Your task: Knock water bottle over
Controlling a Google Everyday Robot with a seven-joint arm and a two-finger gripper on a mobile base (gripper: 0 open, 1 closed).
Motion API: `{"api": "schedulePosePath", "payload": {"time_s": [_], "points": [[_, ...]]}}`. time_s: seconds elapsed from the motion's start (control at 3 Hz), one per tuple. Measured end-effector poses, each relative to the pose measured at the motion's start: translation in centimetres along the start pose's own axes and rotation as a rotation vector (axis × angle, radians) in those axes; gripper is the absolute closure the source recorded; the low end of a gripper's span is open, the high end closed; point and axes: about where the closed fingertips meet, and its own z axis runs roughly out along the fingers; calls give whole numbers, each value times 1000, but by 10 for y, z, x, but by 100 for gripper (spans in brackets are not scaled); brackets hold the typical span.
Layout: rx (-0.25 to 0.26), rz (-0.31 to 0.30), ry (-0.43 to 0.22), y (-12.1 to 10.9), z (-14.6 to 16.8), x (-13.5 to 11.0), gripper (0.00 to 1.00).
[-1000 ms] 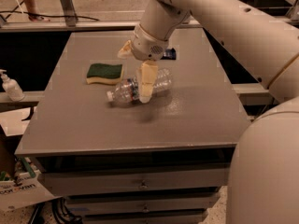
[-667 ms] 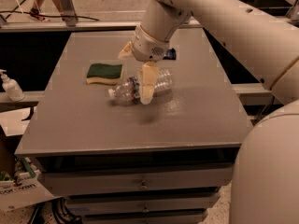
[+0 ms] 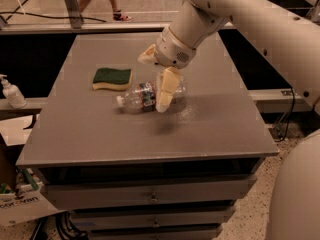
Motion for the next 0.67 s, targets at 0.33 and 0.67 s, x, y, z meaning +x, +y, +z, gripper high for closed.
{"api": "schedulePosePath", "payload": {"time_s": [0.33, 0.67], "points": [[52, 108, -136, 1, -11, 15, 0], [131, 230, -291, -1, -30, 33, 0]]}}
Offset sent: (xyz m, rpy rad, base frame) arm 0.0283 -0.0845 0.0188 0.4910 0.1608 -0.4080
